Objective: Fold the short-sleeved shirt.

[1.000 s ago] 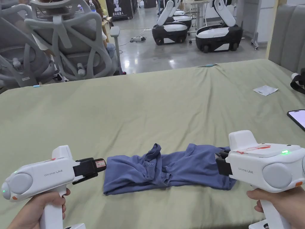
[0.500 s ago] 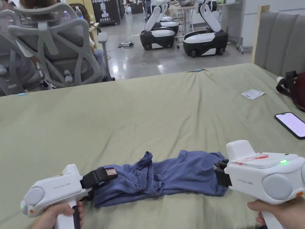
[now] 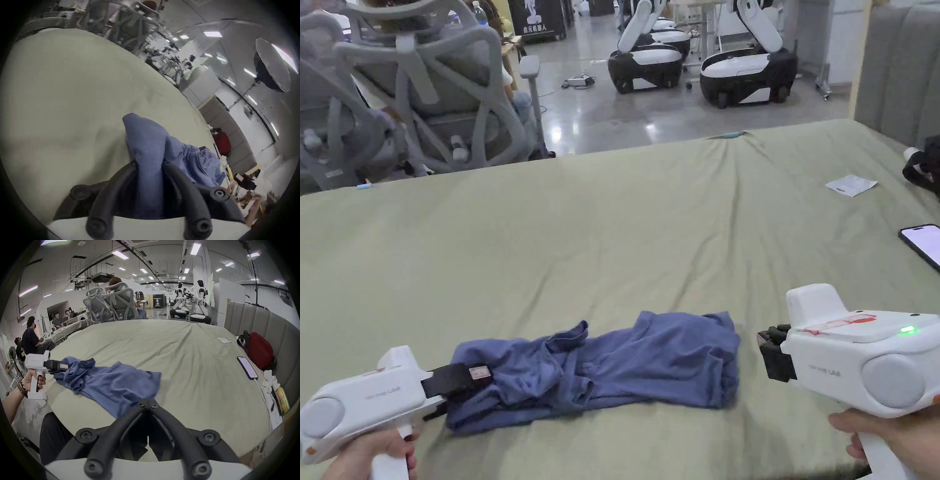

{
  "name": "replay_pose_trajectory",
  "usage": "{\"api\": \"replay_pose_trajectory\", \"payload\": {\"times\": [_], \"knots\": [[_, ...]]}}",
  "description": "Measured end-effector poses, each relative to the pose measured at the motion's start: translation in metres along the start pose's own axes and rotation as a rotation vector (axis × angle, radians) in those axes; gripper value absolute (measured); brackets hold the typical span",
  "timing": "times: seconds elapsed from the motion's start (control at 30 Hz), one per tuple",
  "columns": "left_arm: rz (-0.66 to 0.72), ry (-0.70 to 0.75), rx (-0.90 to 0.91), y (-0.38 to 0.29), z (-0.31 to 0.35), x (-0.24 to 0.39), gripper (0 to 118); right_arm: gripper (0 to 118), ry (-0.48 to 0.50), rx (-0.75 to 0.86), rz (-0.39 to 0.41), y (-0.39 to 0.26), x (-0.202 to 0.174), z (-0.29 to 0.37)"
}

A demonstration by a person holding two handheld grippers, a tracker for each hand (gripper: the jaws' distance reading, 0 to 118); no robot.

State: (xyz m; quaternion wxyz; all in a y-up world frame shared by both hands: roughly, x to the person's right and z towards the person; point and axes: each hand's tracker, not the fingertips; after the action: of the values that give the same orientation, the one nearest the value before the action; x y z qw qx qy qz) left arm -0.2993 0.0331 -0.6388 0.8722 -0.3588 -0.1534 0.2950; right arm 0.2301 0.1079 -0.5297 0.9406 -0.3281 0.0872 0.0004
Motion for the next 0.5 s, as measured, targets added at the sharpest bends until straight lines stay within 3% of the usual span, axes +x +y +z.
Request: {"api": "replay_pose_trajectory", "payload": {"times": [0.17, 0.33, 0.5], "knots": [[-0.027, 0.010, -0.004, -0.001, 0.013, 0.010, 16, 0, 0.028, 0.000, 0.006, -0.001, -0.010, -0.006], [-0.057, -0.184, 0.058, 0.007, 0.035, 0.060, 16, 0, 0.041, -0.002, 0.015, 0.000, -0.015, -0.007], [-0.158, -0.235, 0.021, 0.002, 0.022, 0.127, 16, 0, 0.038, 0.008, 0.011, 0.000, -0.012, -0.001]]}}
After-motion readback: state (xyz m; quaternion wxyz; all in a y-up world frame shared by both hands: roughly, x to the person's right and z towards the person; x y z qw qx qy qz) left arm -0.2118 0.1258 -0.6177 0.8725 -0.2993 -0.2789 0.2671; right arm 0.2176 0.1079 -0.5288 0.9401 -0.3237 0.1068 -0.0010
